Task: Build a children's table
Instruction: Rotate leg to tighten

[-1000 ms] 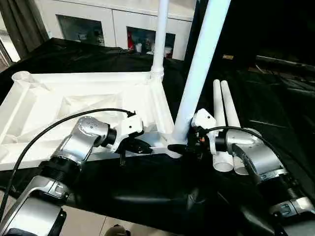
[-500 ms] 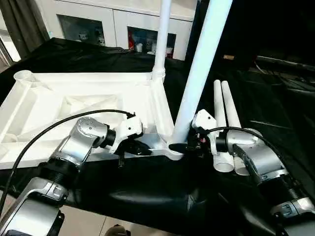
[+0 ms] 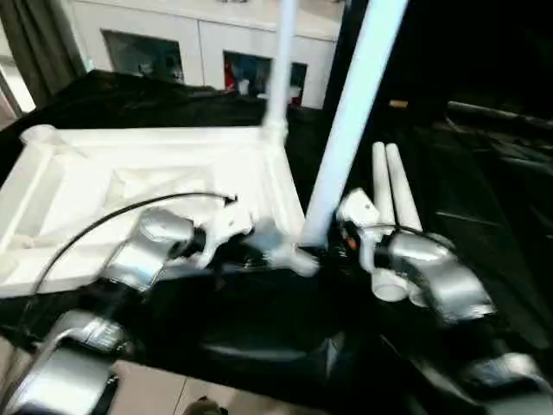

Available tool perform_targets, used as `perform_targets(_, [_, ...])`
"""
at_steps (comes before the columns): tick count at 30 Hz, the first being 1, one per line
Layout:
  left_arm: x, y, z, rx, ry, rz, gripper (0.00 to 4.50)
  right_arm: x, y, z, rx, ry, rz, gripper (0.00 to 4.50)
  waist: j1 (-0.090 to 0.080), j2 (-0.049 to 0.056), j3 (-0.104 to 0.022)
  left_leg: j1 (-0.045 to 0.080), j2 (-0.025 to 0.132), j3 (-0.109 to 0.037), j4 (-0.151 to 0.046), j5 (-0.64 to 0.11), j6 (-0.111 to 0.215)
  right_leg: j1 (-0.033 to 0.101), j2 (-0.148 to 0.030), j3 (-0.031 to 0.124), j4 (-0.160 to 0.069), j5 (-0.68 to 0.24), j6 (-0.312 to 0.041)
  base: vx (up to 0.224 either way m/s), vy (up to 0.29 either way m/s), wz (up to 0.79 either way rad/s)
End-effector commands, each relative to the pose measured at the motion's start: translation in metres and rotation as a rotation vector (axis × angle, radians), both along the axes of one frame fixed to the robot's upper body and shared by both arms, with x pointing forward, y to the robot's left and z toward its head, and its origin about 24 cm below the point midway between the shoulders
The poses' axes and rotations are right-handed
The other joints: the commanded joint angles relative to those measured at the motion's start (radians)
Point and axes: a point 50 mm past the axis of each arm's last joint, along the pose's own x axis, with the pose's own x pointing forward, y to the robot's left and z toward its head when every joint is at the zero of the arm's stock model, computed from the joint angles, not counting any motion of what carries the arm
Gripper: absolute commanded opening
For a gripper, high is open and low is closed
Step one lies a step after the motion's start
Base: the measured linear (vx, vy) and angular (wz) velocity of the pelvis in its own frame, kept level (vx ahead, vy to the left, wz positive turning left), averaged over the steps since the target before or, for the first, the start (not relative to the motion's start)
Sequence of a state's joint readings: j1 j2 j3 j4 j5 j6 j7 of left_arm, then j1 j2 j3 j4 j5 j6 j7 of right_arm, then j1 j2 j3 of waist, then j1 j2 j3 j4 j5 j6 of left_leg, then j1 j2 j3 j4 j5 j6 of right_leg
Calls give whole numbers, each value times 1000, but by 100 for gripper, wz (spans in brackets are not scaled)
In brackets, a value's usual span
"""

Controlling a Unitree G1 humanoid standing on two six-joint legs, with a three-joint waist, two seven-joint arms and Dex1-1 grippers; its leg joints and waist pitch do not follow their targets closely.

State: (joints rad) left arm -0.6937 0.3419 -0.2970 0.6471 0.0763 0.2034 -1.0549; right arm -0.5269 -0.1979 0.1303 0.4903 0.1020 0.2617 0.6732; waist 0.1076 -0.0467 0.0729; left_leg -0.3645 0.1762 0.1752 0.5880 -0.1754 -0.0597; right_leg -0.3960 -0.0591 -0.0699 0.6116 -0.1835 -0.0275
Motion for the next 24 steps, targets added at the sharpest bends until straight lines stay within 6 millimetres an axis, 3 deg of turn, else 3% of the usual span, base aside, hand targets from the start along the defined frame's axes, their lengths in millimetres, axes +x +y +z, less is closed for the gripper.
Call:
perform_targets(1, [17,-14,9,-20,-69,179,0,2,3,-33,-15,190,-251,247,-7,7,-64,21,59,-31,-78,-282,-31,35,-106,53,-97,-462,-132,0,0,0])
perform_targets(3, [20,-30,7,-29,-66,242,0,7,16,-39,14,243,-381,247,-17,9,-60,27,58,-31,-78,-318,-43,29,-108,53,-103,-489,-140,0,0,0])
perform_targets(5, [20,-41,7,-44,-63,257,0,10,25,-39,42,265,-446,245,-21,7,-61,23,54,-34,-76,-328,-41,32,-111,50,-109,-517,-122,0,0,0])
perform_targets(10, [19,-72,8,-68,-87,222,0,17,48,-33,42,241,-486,245,-22,12,-61,27,52,-29,-77,-339,-28,22,-103,54,-111,-468,-112,0,0,0])
perform_targets(11, [19,-74,8,-65,-92,218,0,18,50,-32,42,236,-491,291,-20,11,-61,29,52,-30,-79,-345,-26,24,-103,54,-110,-463,-113,0,0,0])
perform_targets(16, [23,-69,10,-31,-144,200,0,24,47,-24,78,209,-498,336,-19,12,-61,24,55,-30,-82,-344,-23,27,-103,56,-104,-416,-124,0,0,0])
perform_targets(24, [28,-64,16,-28,-216,154,0,29,25,-2,38,12,-488,346,-11,16,-65,19,55,-26,-81,-293,-12,32,-102,60,-97,-336,-142,0,0,0])
